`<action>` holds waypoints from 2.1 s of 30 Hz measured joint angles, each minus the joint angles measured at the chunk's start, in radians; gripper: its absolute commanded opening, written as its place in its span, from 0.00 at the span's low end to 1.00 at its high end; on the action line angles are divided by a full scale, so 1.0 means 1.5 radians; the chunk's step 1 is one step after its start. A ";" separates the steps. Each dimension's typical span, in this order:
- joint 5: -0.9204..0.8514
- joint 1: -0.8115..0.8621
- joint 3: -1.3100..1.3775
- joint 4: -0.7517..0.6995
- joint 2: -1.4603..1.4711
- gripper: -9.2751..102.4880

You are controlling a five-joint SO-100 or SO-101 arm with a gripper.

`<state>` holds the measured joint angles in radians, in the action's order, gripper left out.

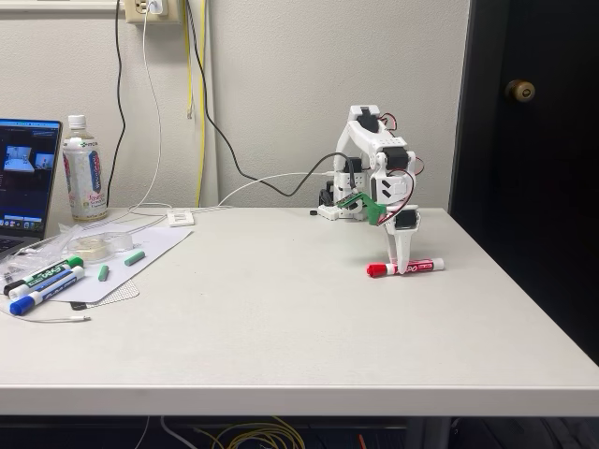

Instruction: Pick up the red marker.

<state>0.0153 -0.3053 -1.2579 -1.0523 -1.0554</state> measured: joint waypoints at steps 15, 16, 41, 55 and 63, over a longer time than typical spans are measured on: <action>-0.048 0.000 0.005 -0.053 -0.033 0.10; -0.048 0.000 0.005 -0.064 -0.048 0.11; -0.039 0.014 -0.297 -0.053 -0.635 0.11; -0.056 0.110 -0.554 0.152 -0.913 0.11; -0.056 0.165 -0.620 0.242 -0.975 0.11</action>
<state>-0.0690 -0.0583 -2.1875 -0.6888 -2.5173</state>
